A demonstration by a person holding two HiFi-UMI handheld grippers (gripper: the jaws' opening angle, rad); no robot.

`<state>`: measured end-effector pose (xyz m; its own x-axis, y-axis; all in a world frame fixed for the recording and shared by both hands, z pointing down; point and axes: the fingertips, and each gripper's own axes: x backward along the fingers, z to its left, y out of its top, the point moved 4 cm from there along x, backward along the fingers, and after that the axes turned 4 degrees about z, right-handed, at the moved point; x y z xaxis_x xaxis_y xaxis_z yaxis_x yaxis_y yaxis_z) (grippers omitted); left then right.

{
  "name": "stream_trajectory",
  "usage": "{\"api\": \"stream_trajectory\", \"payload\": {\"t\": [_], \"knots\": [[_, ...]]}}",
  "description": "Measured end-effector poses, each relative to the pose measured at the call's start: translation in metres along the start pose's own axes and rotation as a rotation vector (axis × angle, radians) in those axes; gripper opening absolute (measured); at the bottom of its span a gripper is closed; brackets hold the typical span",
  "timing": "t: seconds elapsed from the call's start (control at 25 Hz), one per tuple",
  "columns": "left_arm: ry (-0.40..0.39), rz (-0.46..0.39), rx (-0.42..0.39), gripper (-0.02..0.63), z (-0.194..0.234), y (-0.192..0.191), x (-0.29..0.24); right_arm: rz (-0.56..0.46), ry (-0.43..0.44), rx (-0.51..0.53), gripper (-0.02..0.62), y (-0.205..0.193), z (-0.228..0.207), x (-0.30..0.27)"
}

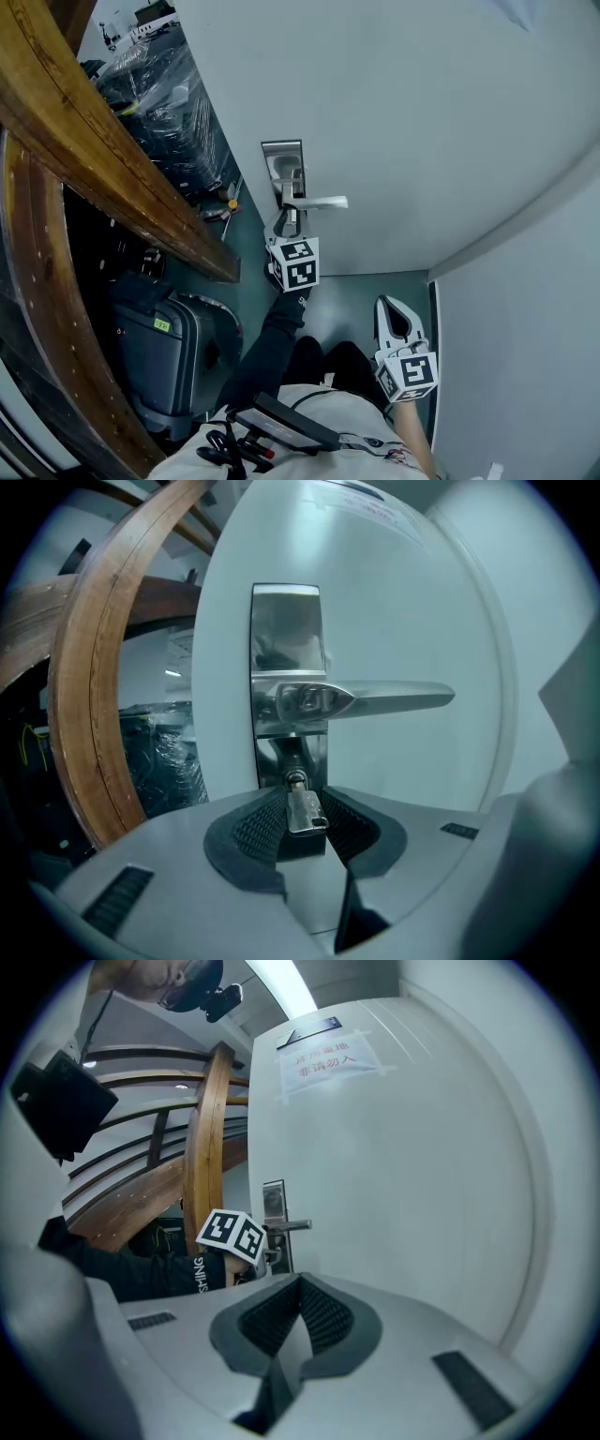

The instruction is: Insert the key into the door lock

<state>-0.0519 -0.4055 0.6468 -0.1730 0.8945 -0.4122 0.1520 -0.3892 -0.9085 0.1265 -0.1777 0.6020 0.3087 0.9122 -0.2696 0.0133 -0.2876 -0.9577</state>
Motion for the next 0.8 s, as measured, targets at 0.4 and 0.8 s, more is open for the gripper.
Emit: {"api": "stream_trajectory", "payload": {"t": [0.4, 0.8], "knots": [[-0.021, 0.012, -0.035, 0.118, -0.001, -0.011, 0.040, 0.025, -0.036, -0.041, 0.006, 0.016, -0.007, 0.023], [-0.170, -0.081, 0.028, 0.005, -0.034, 0.060, 0.222, -0.077, 0.060, 0.011, 0.006, 0.142, 0.025, 0.020]]}}
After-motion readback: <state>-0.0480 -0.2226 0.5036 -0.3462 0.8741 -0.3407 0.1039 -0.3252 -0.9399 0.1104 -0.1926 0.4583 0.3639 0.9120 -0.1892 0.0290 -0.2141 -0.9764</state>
